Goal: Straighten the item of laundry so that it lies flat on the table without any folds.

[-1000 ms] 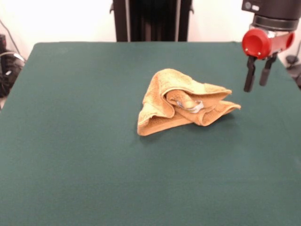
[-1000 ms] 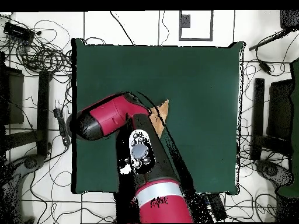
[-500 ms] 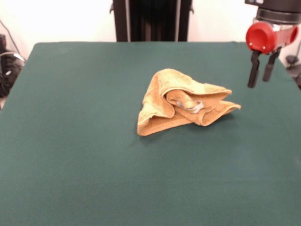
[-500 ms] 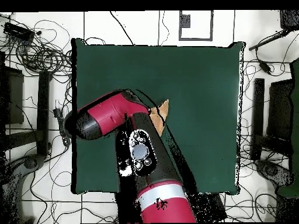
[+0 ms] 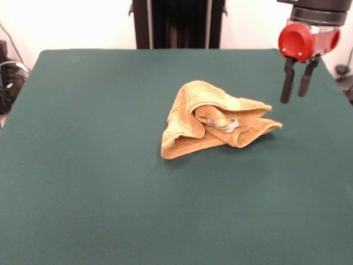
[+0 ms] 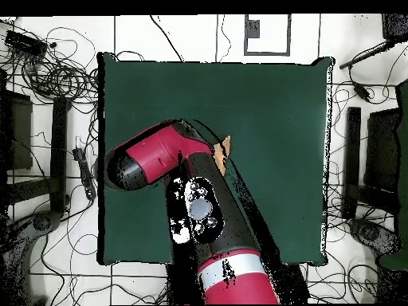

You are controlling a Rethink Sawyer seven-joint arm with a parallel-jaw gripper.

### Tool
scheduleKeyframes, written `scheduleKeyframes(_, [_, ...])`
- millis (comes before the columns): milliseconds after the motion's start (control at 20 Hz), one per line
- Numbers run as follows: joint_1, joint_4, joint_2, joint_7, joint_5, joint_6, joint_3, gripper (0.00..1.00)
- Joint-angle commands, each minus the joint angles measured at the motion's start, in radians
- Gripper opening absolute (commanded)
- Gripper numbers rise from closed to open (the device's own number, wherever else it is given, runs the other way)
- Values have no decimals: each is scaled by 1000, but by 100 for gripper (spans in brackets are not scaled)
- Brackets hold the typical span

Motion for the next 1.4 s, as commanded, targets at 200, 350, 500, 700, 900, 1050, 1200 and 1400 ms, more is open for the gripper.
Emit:
scheduleKeyframes(200, [-30,117,17,-257,-52,83,124,100])
scheduleKeyframes(350, [-31,117,18,-257,-54,86,127,100])
scheduleKeyframes(500, [-29,115,19,-254,-55,89,127,100])
scheduleKeyframes(700, [-31,116,20,-252,-60,88,130,100])
scheduleKeyframes(900, [-44,138,19,-249,-68,77,139,100])
scheduleKeyframes(1050, [-54,166,14,-246,-72,65,143,100])
scheduleKeyframes(1200, [-64,200,11,-246,-77,51,150,100])
scheduleKeyframes(1400, [-88,239,1,-251,-80,42,164,100])
